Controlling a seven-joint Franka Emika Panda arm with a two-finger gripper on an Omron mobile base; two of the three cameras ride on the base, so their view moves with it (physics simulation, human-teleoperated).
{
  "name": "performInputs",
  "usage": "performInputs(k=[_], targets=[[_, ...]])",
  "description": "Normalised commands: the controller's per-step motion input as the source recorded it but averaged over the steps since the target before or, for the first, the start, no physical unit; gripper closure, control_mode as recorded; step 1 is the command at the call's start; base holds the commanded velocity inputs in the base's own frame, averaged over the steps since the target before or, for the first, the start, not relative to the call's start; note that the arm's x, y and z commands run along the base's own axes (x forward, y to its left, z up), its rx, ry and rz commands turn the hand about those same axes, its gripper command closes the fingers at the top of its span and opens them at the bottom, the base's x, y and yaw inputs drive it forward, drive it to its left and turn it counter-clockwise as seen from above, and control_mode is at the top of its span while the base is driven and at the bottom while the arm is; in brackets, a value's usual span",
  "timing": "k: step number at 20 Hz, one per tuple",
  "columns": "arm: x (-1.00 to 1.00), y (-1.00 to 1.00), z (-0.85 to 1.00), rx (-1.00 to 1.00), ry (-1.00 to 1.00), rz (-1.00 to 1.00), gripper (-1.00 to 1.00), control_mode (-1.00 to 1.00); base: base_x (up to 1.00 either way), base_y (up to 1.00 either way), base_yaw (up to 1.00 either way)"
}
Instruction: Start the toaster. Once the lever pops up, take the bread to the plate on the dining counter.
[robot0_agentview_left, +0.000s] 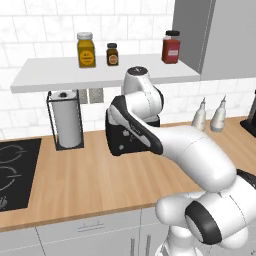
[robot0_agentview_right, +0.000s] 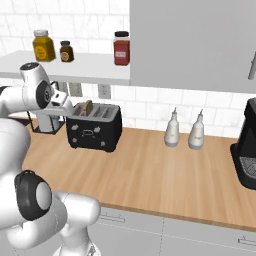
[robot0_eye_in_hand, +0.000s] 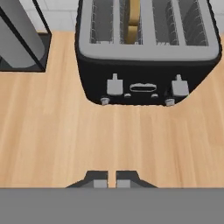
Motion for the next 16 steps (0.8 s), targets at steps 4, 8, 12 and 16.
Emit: performInputs(k=[4,8,12,16], targets=[[0.17,0.01,-0.34,0.0,-0.04,0.0,1.0,-1.0,0.0,0.0,0.0],[0.15,0.0,-0.31,0.0,-0.06,0.0,1.0,-1.0,0.0,0.0,0.0],[0.2,0.0,-0.22,0.0,-0.07,0.0,1.0,-1.0,0.0,0.0,0.0],[0.26,-0.05,-0.16,0.0,-0.06,0.0,1.0,-1.0,0.0,0.0,0.0]])
